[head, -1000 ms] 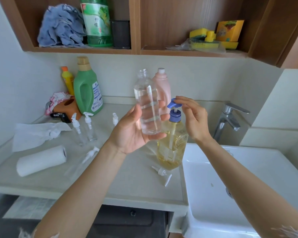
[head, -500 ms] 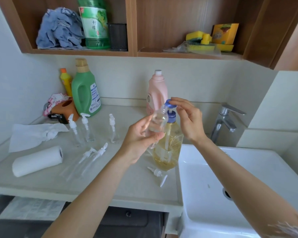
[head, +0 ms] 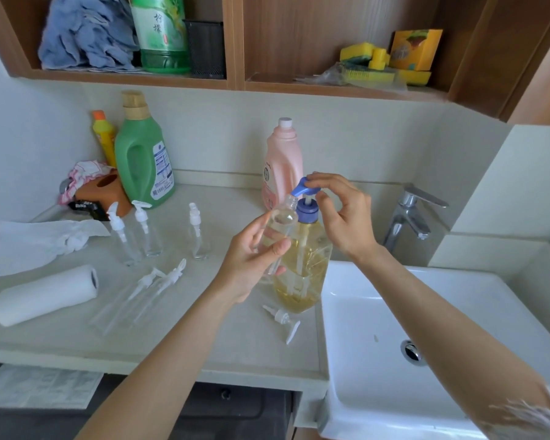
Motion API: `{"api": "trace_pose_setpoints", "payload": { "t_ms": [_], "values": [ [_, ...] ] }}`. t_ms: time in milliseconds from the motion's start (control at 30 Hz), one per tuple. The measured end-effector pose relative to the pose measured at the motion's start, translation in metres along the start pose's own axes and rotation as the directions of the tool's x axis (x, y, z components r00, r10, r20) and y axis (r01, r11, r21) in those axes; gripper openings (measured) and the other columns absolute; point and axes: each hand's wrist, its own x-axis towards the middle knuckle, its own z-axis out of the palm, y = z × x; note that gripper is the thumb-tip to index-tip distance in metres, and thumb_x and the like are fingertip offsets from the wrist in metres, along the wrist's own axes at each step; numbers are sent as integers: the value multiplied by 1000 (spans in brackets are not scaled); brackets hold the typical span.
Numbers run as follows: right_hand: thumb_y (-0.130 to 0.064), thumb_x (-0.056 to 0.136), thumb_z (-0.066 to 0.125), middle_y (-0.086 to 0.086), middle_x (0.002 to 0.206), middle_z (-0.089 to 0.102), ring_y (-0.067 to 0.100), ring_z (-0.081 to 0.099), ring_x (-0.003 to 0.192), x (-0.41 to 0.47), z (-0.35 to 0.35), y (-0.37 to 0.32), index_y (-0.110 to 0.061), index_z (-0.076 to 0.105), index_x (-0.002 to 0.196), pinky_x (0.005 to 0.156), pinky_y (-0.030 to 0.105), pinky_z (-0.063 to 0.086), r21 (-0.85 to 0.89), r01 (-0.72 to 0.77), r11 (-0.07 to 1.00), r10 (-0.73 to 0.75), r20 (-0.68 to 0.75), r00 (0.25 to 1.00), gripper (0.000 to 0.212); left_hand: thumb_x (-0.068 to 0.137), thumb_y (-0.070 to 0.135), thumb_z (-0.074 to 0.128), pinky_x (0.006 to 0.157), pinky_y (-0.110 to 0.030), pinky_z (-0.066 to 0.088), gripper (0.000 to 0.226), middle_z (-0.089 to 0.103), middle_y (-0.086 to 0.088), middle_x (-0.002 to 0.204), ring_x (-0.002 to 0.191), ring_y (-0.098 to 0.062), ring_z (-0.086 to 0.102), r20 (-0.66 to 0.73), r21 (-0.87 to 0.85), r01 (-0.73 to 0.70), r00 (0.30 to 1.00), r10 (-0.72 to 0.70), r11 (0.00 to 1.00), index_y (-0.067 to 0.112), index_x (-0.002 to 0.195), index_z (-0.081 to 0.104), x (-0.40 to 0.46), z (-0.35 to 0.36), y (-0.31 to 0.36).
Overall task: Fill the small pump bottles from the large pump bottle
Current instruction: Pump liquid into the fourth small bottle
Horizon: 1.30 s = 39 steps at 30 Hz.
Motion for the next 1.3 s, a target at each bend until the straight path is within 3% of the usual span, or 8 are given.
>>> {"api": "trace_pose_setpoints", "payload": {
  "t_ms": [167, 433, 667, 833, 967, 1200, 1300],
  "values": [
    [-7, 83, 43, -4, 94, 69, 1, 63, 94, 5, 2, 1, -4, 73, 88, 87, 17, 47, -17, -2, 1000, 1, -47, 999, 31, 74, 28, 68, 66, -32, 54, 54, 53, 7, 86, 79, -11, 55, 31, -9, 8, 999, -8, 1000, 33, 127, 55, 7, -2, 1],
    [-6, 77, 42, 5, 90, 70, 12, 63, 85, -7, 10, 10, -2, 73, 88, 79, 27, 52, -79, 96, 992, -102, -67, 993, 33, 78, 29, 73, 61, -29, 49, 64, 54, 4, 87, 76, -15, 52, 58, -24, 55, 997, -53, 998, 19, 137, 49, 9, -8, -12],
    [-15, 78, 43, 7, 87, 69, 20, 63, 79, 1, 5, -3, -4, 73, 87, 75, 28, 50, -170, 79, 982, -78, 16, 997, 33, 73, 33, 71, 68, -32, 52, 67, 56, 10, 87, 76, -11, 56, 53, 41, 74, 996, -76, 996, 25, 136, 50, 5, -11, -1],
    [-16, 80, 41, 8, 90, 68, 18, 62, 82, 14, -2, -9, -6, 75, 90, 75, 30, 50, -195, 98, 976, -87, 65, 994, 37, 73, 33, 72, 59, -27, 51, 64, 52, 4, 88, 65, -8, 57, -11, 68, 34, 999, -33, 997, 22, 134, 53, 7, -10, 7],
    [-11, 80, 40, 10, 94, 68, 11, 62, 90, 5, 4, -7, -4, 75, 92, 84, 17, 47, -123, 63, 990, -65, -12, 998, 37, 73, 30, 70, 51, -23, 44, 60, 51, 8, 80, 61, -13, 54, -54, -3, 44, 998, -44, 999, 19, 130, 57, 7, -11, 8],
    [-7, 76, 40, 4, 91, 64, 19, 64, 87, -12, 23, 2, -4, 74, 90, 82, 28, 50, -115, 29, 993, -43, -118, 992, 37, 80, 24, 70, 47, -21, 42, 41, 54, 1, 86, 58, -15, 50, -90, -59, 107, 990, -112, 993, 21, 120, 62, 6, -11, -2],
    [-7, 77, 40, 3, 93, 63, 15, 63, 89, -14, 22, 1, -4, 74, 92, 84, 21, 48, -113, 30, 993, -43, -115, 992, 38, 82, 24, 70, 48, -21, 43, 28, 53, 2, 85, 57, -13, 53, -83, -66, 113, 990, -118, 991, 30, 109, 65, 3, -10, -1]
  ]
}}
